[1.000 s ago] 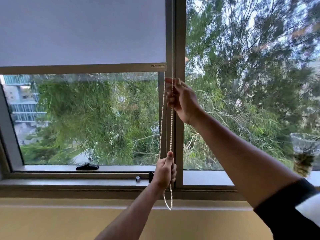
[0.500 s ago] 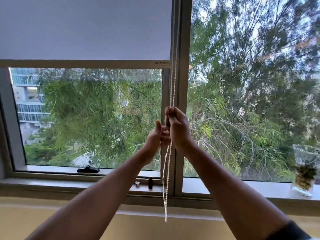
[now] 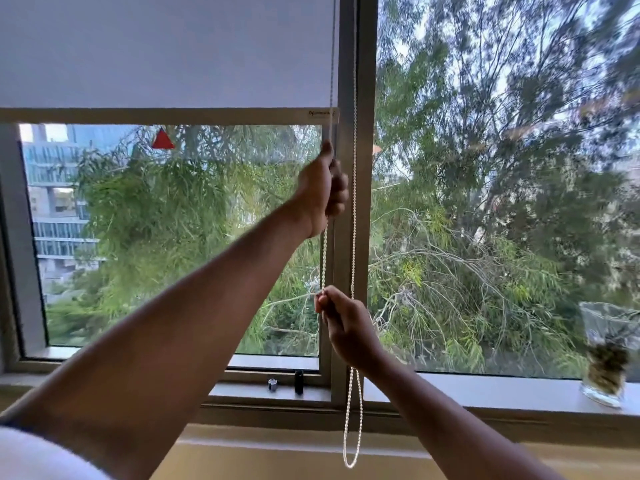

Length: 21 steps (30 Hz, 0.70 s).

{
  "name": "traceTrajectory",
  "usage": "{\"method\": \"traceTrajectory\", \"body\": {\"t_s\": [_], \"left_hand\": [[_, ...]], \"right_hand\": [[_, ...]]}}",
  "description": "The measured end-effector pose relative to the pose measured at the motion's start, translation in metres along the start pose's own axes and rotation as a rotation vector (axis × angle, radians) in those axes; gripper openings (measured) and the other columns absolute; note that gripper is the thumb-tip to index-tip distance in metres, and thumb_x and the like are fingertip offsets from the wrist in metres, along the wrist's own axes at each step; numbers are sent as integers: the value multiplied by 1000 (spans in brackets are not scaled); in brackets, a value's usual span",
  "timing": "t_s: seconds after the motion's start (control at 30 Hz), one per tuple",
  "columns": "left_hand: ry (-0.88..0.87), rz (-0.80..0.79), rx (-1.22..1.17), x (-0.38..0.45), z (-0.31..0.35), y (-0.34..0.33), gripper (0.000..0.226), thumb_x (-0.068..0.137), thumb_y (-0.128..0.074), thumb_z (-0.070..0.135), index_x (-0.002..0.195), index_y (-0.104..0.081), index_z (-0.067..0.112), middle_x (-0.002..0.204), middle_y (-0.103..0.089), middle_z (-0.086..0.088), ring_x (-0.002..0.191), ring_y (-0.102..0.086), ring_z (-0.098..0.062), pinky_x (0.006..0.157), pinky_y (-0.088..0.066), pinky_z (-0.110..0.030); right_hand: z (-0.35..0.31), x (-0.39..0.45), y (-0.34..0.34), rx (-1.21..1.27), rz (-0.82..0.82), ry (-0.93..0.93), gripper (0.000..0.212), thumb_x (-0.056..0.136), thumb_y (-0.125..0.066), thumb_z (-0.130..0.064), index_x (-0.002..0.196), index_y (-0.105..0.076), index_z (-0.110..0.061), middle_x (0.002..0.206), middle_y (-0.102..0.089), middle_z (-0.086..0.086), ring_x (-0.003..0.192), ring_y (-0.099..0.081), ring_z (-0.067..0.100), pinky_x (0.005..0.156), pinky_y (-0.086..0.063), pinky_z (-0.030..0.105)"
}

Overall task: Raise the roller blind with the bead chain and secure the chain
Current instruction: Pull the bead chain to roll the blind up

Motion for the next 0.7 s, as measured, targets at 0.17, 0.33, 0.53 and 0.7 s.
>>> {"method": "traceTrajectory", "body": {"t_s": [0.17,0.33,0.53,0.7], "left_hand": [[-59,-12,-7,-17,-40,4,56,107,-30,51,57,-28,26,43,-32,10,35,-21,-6,35,-16,-16],[-47,20,-19,-31,-75,14,57,108,-34,45,55,-29,24,42,-31,7,33,-22,-7,36,-18,-13],[-15,81,23,-41,-101,11,61,106,-40,47,51,-54,22,47,-45,6,37,-34,-8,38,-26,-17],[-1,10,-30,-53,-121,-3,64,107,-38,43,46,-40,24,42,-34,7,33,-27,-6,37,-22,-13]], "right_hand": [[32,-7,10,4,-183,-219,28,105,-45,-13,86,-59,-27,71,-61,-9,63,-52,5,62,-46,31],[26,21,38,285,-134,-344,30,104,-39,-17,120,-65,-14,100,-75,1,87,-68,0,80,-48,21],[-31,94,70,506,15,-314,37,111,-34,-23,124,-63,-6,108,-72,24,93,-68,27,83,-56,40],[-89,159,90,802,61,-244,37,110,-33,-27,118,-64,-10,90,-74,8,76,-70,20,66,-58,34]]}}
Point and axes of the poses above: each hand's wrist, its own x-axis towards the middle knuckle, its own y-axis out of the back of the hand, z = x × y, the point moved 2 cm from there along x, towards the middle knuckle
